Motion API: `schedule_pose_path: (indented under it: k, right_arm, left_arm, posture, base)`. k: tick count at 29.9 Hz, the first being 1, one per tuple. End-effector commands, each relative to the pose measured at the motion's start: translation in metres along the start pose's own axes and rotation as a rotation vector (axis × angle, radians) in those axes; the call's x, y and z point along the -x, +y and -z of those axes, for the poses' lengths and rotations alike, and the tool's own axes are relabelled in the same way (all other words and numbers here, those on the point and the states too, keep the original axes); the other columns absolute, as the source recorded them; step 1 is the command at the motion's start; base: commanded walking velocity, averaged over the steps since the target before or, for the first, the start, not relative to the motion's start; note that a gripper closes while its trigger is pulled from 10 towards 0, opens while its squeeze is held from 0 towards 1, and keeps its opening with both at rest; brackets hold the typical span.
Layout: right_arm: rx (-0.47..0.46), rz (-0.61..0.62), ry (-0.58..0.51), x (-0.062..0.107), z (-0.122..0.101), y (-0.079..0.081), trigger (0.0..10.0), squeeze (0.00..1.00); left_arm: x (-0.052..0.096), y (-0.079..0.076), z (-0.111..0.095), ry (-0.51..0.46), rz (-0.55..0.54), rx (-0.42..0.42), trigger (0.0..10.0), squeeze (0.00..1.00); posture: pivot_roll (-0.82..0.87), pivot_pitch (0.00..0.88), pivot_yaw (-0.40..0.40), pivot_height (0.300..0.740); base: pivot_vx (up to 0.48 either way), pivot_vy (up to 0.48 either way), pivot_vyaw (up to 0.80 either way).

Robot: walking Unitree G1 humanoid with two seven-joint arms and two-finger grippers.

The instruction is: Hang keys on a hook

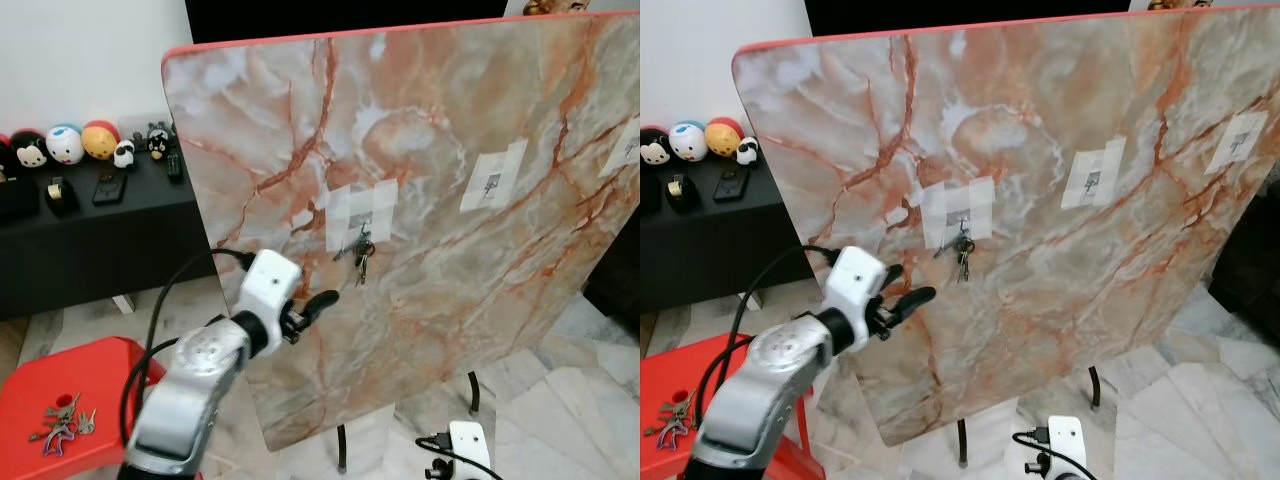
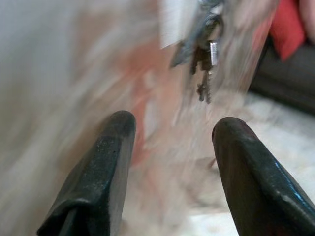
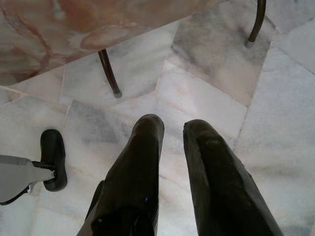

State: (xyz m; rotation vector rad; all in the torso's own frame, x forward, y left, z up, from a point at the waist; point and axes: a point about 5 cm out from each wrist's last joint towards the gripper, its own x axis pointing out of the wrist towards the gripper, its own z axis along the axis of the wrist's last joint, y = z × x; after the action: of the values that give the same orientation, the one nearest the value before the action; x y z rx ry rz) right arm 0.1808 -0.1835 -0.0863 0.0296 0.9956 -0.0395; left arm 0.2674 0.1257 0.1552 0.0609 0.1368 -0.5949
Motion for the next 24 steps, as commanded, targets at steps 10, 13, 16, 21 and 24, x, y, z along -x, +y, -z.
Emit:
schedule_pose_path:
  k: [10, 13, 16, 21, 24]
  right_arm:
    - [-0.001, -0.006, 0.003, 0.0, -0.001, -0.003, 10.0, 0.0]
    - [-0.004, -0.001, 0.002, 0.0, -0.001, -0.004, 10.0, 0.0]
    - [-0.002, 0.007, 0.002, 0.0, -0.001, -0.005, 10.0, 0.0]
    - [0.004, -0.001, 0.003, 0.0, -0.001, -0.004, 10.0, 0.0]
    - [0.005, -0.002, 0.006, 0.0, 0.0, -0.004, 10.0, 0.0]
  left_arm:
    - [0.058, 0.045, 0.147, 0.549, -0.3, 0.087, 10.0, 0.0]
    - [0.063, 0.042, 0.179, 0.642, -0.386, 0.06, 10.0, 0.0]
    - [0.068, 0.041, 0.199, 0.687, -0.465, 0.1, 10.0, 0.0]
    - [0.078, 0.023, 0.231, 0.788, -0.492, 0.198, 10.0, 0.0]
    - [0.088, 0.016, 0.247, 0.857, -0.507, 0.206, 10.0, 0.0]
  posture:
    - [0.06, 0.0, -0.065, 0.74]
    - [0.06, 0.0, -0.066, 0.74]
    - [0.07, 0.0, -0.07, 0.74]
    - [0.05, 0.0, -0.062, 0.74]
    - [0.05, 0.0, -0.06, 0.74]
  base:
    - [0.0, 0.0, 0.0]
    - [0.0, 0.0, 0.0]
    - [0.0, 0.0, 0.0]
    - [0.0, 0.0, 0.0]
    - [0.0, 0.32, 0.0]
